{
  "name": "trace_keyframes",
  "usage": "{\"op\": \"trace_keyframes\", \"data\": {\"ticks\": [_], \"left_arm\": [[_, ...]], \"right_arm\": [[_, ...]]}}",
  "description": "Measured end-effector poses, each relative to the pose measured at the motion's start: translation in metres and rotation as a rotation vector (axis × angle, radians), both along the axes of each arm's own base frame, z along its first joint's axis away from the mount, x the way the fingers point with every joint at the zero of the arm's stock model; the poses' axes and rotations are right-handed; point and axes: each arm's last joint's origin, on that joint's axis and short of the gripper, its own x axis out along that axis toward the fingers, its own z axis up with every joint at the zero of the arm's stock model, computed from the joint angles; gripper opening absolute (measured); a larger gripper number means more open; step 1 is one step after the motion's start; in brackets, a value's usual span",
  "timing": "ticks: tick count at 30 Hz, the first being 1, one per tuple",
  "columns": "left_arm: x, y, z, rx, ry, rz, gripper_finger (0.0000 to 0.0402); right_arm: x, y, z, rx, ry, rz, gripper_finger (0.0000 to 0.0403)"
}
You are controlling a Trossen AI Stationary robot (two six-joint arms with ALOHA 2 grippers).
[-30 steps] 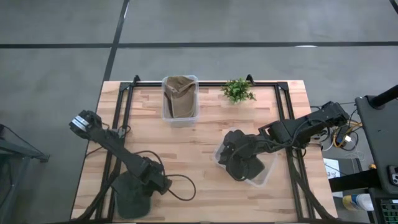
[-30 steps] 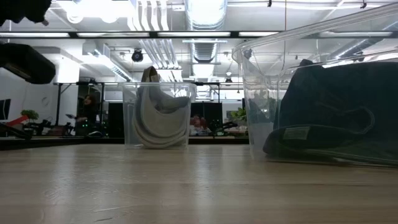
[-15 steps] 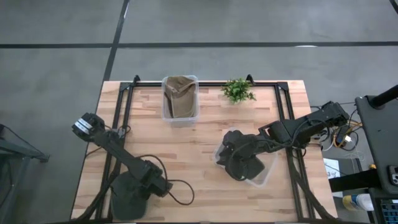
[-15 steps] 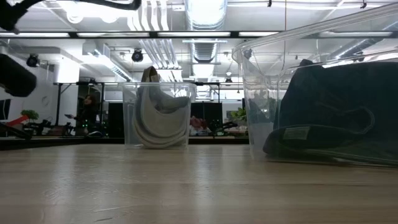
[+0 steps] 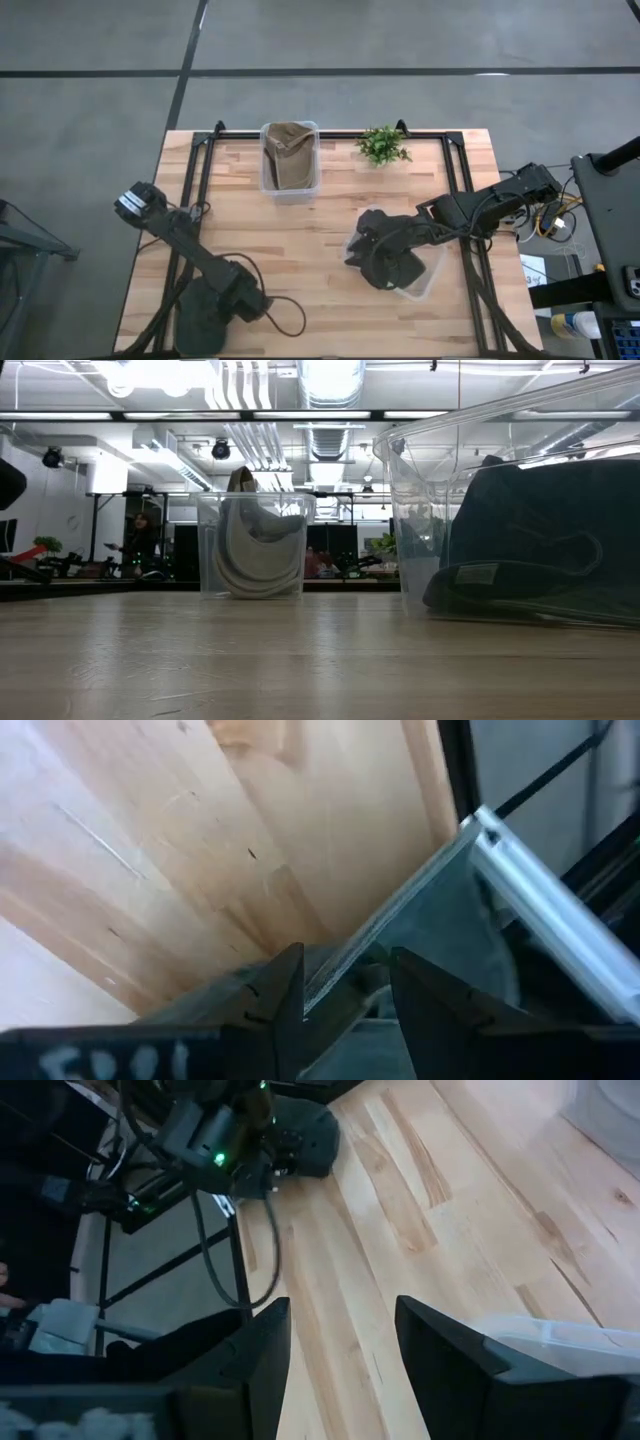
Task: Pick & Place hat
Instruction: Put the black cap into the bottom transparent bin
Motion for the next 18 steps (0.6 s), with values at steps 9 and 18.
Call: {"op": "trace_keyframes", "data": {"ticks": [9,18], "left_arm": [[-0.011,-0.014,-0.002,0.082,-0.182,-0.182,0.014],[-0.008,-0.018,-0.004,0.063,-0.194,-0.155,0.0042]], "right_arm": [[0.001,0.0,0.001,0.006,-0.011,0.002,0.0176],[0.001,0.001,0.001,0.009,-0.013,0.005,0.0176]]}}
